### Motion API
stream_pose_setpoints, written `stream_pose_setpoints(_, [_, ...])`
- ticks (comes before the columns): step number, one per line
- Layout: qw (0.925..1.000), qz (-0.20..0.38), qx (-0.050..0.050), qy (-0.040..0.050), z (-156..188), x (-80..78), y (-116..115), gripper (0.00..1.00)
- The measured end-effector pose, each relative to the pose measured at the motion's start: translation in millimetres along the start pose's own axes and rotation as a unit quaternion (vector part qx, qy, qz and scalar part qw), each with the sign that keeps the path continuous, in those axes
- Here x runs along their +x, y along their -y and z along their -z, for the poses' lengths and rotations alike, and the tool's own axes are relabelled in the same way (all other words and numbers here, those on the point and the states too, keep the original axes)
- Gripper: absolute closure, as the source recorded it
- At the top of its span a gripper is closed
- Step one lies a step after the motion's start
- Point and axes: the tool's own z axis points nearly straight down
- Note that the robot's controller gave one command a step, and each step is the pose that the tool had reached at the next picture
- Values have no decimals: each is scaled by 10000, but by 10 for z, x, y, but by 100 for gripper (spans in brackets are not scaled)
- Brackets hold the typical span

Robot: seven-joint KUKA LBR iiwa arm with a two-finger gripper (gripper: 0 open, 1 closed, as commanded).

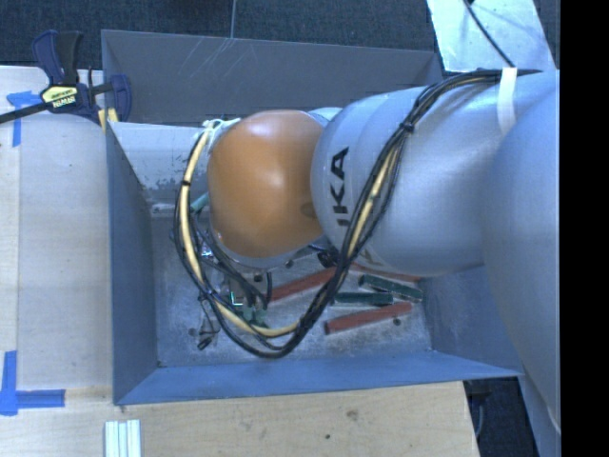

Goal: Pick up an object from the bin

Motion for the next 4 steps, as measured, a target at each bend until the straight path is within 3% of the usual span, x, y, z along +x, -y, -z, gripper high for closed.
stream_pose_setpoints(1, [9935, 1138, 10, 19, -813, -600, 699, 0])
stream_pose_setpoints(2, [9906, 1367, 4, 21, -1227, -254, 1334, 0])
stream_pose_setpoints(3, [9370, 3494, 5, 49, -1206, 1, 1133, 0])
stream_pose_setpoints(4, [9376, 3477, 5, 46, -1202, -1, 1138, 100])
